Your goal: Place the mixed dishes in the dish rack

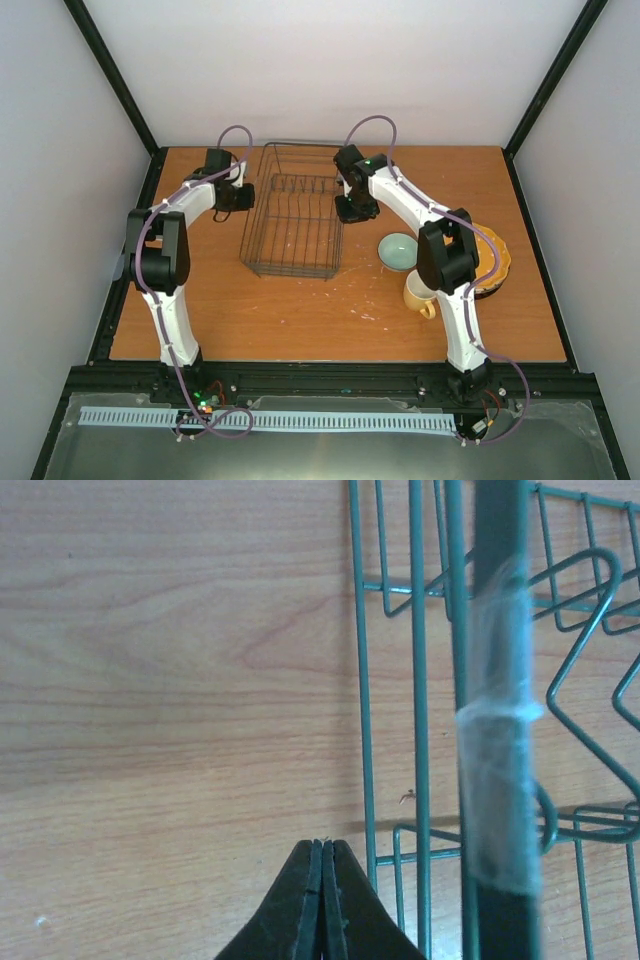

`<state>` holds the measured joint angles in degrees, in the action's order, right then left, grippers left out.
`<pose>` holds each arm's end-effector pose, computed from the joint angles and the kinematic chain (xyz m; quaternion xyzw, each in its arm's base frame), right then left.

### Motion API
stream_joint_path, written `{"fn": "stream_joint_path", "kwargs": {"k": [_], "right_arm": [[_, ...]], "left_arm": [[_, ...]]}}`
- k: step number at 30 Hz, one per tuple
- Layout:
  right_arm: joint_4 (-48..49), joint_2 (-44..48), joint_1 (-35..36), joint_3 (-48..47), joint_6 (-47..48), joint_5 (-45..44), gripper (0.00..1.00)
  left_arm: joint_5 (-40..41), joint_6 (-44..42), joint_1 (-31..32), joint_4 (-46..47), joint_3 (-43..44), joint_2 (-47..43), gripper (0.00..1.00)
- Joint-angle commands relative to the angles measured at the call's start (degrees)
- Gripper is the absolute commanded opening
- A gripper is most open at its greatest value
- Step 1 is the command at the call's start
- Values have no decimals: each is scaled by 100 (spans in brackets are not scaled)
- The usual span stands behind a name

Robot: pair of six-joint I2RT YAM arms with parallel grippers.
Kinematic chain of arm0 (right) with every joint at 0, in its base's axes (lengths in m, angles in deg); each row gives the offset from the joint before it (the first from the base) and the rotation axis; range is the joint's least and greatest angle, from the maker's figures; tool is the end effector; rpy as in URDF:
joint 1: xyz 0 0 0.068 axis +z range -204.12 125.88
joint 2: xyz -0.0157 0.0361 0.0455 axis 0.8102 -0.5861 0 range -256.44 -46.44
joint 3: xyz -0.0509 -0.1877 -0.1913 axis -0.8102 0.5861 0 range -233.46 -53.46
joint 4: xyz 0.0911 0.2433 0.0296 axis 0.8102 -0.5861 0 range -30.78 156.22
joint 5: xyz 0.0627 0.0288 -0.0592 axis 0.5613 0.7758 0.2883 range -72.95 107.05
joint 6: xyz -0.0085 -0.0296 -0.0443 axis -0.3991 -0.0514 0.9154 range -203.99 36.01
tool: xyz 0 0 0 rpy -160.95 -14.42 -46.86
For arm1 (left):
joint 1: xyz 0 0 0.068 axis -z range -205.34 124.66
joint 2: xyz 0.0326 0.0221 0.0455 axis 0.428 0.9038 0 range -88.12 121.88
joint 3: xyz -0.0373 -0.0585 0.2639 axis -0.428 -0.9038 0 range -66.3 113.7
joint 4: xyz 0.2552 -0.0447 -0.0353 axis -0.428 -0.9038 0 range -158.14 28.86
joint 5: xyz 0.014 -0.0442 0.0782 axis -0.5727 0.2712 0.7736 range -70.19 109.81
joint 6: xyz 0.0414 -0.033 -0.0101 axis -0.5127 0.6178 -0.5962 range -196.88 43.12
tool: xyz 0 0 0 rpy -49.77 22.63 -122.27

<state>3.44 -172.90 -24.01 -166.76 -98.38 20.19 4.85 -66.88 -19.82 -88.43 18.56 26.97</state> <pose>0.3933 0.2303 0.2221 -0.1389 0.9823 0.0715 0.1029 0.4292 -0.0508 0.1898 -0.0008 0.9526 -0.1612 0.2580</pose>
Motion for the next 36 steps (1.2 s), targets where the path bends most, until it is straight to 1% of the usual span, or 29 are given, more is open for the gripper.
{"fn": "stream_joint_path", "kwargs": {"k": [1,11,19,26,34,36], "right_arm": [[129,-296,127,-361,185,184,8],[79,-504,125,-793,321,-313,9],[332,-556,127,-924,402,-397,10],[305,-835,109,-1367,592,-448,11],[211,-934,92,-1484,591,-524,11],[143,-919,92,-1476,583,-670,13]], "left_arm": [[-359,314,157,274,-135,-189,1],[-428,391,313,256,-109,-158,1],[-444,545,417,243,-230,-299,1],[-416,661,517,223,-437,-462,1],[-227,635,582,168,-600,-619,1],[-78,578,582,88,-543,-619,3]]}}
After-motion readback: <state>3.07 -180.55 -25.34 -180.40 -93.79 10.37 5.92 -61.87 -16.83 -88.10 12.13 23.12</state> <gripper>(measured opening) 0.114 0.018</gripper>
